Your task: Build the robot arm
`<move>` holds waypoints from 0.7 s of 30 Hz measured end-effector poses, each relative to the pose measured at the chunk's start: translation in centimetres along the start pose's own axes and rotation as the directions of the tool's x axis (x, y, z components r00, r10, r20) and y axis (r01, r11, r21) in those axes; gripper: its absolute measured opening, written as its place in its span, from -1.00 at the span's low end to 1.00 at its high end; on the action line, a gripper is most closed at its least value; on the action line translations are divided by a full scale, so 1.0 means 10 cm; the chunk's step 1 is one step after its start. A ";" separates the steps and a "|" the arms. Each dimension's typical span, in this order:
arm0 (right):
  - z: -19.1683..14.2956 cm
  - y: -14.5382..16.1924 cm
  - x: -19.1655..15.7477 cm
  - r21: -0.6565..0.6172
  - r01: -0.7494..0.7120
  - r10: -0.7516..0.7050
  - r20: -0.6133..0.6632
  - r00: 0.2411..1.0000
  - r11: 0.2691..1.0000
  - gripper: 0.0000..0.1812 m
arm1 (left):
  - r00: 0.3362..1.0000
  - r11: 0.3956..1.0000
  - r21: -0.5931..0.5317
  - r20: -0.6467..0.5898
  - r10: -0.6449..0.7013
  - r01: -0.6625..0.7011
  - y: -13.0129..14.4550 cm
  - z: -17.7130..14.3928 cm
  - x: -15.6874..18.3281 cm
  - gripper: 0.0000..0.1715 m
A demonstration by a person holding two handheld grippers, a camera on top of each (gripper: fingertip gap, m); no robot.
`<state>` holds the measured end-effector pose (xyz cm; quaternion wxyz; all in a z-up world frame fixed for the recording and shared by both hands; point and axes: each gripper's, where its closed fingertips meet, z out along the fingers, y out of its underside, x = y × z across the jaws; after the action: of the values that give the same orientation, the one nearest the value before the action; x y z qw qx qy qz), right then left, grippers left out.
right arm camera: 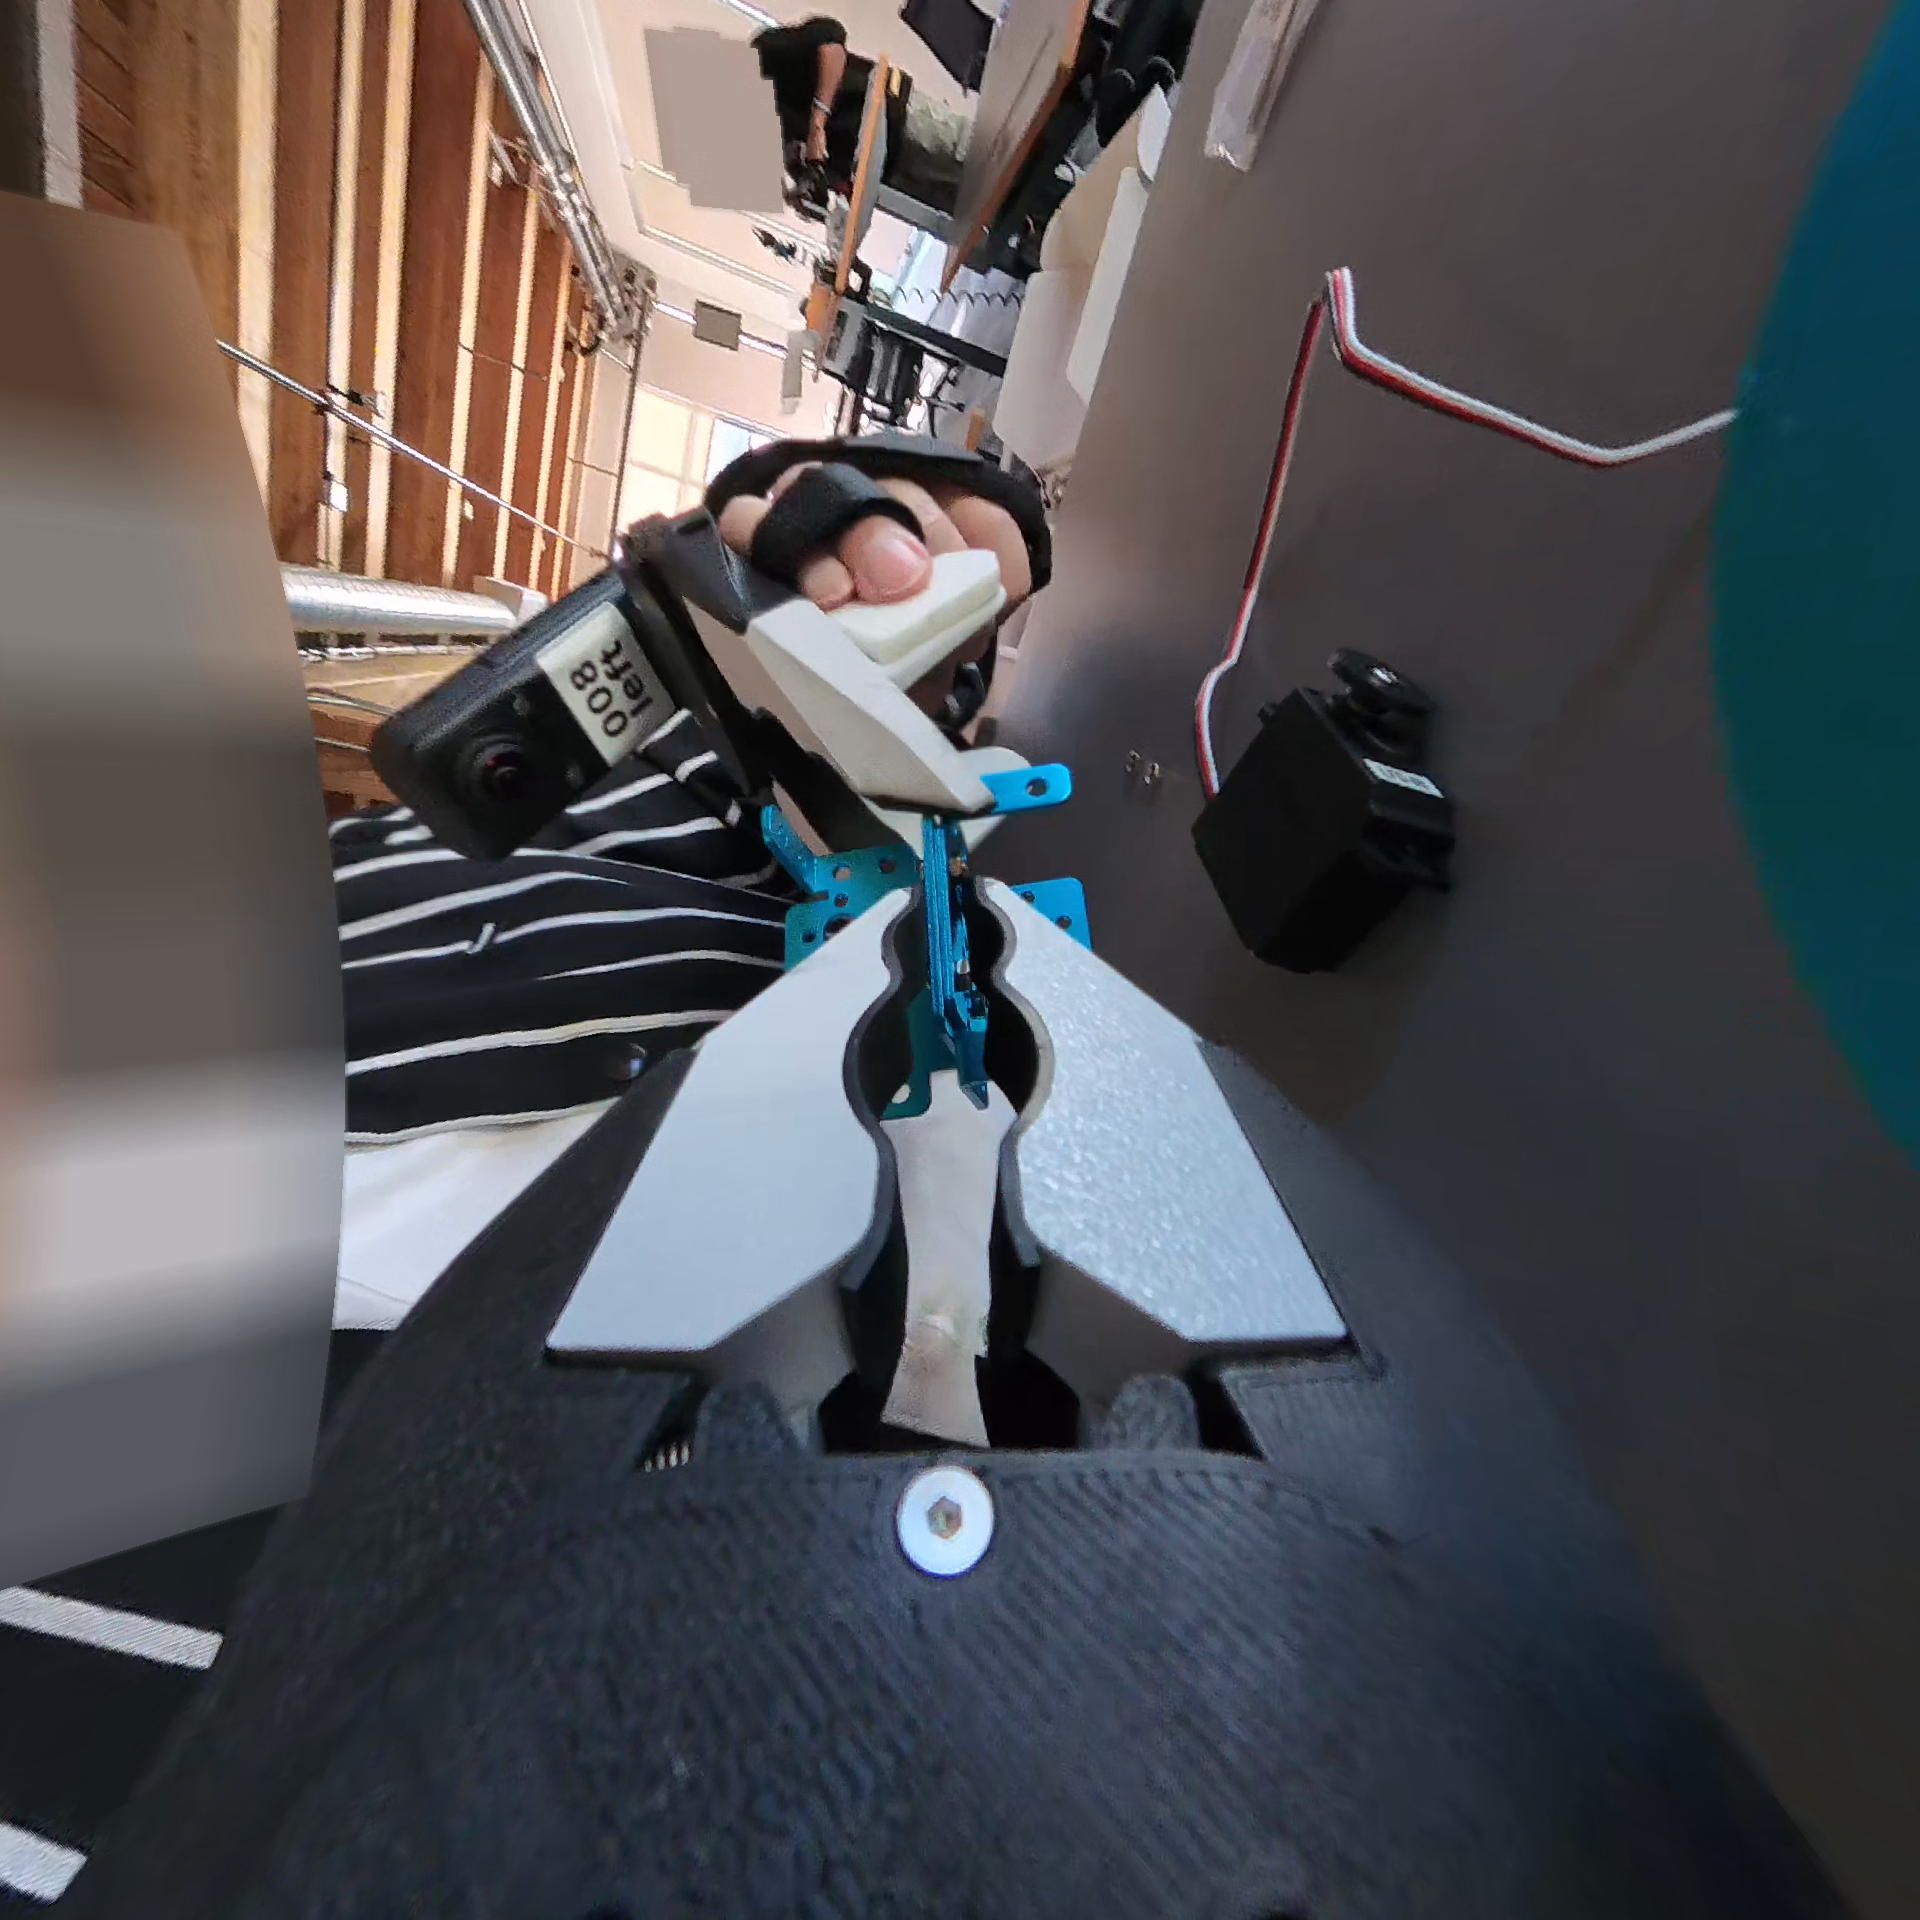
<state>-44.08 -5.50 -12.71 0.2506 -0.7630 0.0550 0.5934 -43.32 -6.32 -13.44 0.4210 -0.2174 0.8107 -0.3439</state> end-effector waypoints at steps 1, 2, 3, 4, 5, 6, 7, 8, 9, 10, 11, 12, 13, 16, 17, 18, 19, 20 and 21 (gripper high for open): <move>-0.01 0.02 0.02 -0.007 0.000 0.000 -0.007 1.000 1.000 -0.94 | 1.000 1.000 -0.010 -0.013 -0.009 0.009 0.01 0.02 0.01 -0.57; -0.01 0.02 0.04 -0.004 -0.003 0.003 -0.003 1.000 1.000 -0.94 | 1.000 1.000 -0.018 -0.018 -0.022 0.021 0.02 0.03 0.02 -0.57; -0.02 0.01 0.04 0.010 -0.004 0.004 0.008 1.000 1.000 -0.94 | 0.999 0.999 -0.025 -0.015 -0.035 0.035 0.02 0.03 0.02 -0.57; -0.02 0.00 0.05 0.022 0.012 -0.012 0.014 1.000 1.000 -0.94 | 0.999 0.998 -0.033 -0.007 -0.048 0.048 0.03 0.03 0.01 -0.58; -0.02 -0.02 0.04 0.036 0.025 -0.026 0.028 0.999 0.999 -0.91 | 0.998 0.997 -0.043 0.004 -0.063 0.063 0.04 0.03 0.01 -0.58; -0.02 -0.04 0.01 0.054 0.037 -0.040 0.052 0.998 0.998 -0.84 | 0.997 0.996 -0.051 0.019 -0.078 0.079 0.06 0.02 0.00 -0.58; -0.01 -0.05 0.00 0.066 0.050 -0.055 0.068 0.996 0.997 -0.80 | 0.995 0.994 -0.053 0.031 -0.097 0.098 0.08 0.01 -0.01 -0.58; 0.00 -0.06 0.01 0.071 0.070 -0.075 0.070 0.995 0.995 -0.80 | 0.992 0.991 -0.052 0.043 -0.121 0.123 0.10 0.00 -0.01 -0.58; 0.01 -0.05 0.03 0.070 0.094 -0.098 0.064 0.993 0.993 -0.79 | 0.988 0.987 -0.055 0.051 -0.148 0.151 0.13 -0.01 -0.01 -0.58; 0.01 -0.05 0.05 0.079 0.126 -0.131 0.055 0.990 0.989 -0.79 | 0.983 0.983 -0.055 0.057 -0.172 0.175 0.16 -0.02 0.00 -0.58; 0.01 -0.06 0.07 0.095 0.160 -0.164 0.041 0.986 0.983 -0.75 | 0.979 0.980 -0.053 0.067 -0.191 0.194 0.19 -0.04 0.00 -0.58; 0.01 -0.07 0.09 0.114 0.199 -0.202 0.019 0.979 0.973 -0.72 | 0.976 0.977 -0.051 0.079 -0.203 0.208 0.21 -0.05 0.00 -0.58; 0.00 -0.08 0.12 0.126 0.246 -0.247 -0.004 0.969 0.961 -0.70 | 0.973 0.975 -0.052 0.090 -0.211 0.216 0.24 -0.05 0.00 -0.58; -0.04 -0.10 0.19 0.155 0.412 -0.399 -0.111 0.910 0.898 -0.66 | 0.966 0.969 -0.067 0.121 -0.228 0.237 0.32 -0.03 -0.02 -0.57; -0.06 -0.12 0.20 0.168 0.460 -0.440 -0.140 0.887 0.872 -0.64 | 0.963 0.967 -0.070 0.131 -0.236 0.247 0.34 -0.02 -0.03 -0.57; -0.08 -0.13 0.20 0.184 0.492 -0.468 -0.157 0.869 0.851 -0.63 | 0.959 0.963 -0.072 0.138 -0.248 0.259 0.37 -0.03 -0.04 -0.57; -0.11 -0.14 0.18 0.199 0.513 -0.487 -0.167 0.857 0.835 -0.64 | 0.955 0.960 -0.070 0.146 -0.258 0.271 0.38 -0.03 -0.06 -0.57; -0.14 -0.16 0.16 0.215 0.536 -0.506 -0.179 0.843 0.817 -0.64 | 0.950 0.957 -0.068 0.156 -0.270 0.283 0.40 -0.04 -0.08 -0.57; -0.17 -0.18 0.15 0.222 0.559 -0.525 -0.199 0.828 0.798 -0.64 | 0.944 0.952 -0.065 0.160 -0.287 0.300 0.42 -0.05 -0.09 -0.57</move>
<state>-41.53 -4.38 -13.24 0.5079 -0.7412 -0.0693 0.4335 -43.45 -2.73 -15.89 0.4143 -0.3793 0.7499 -0.3495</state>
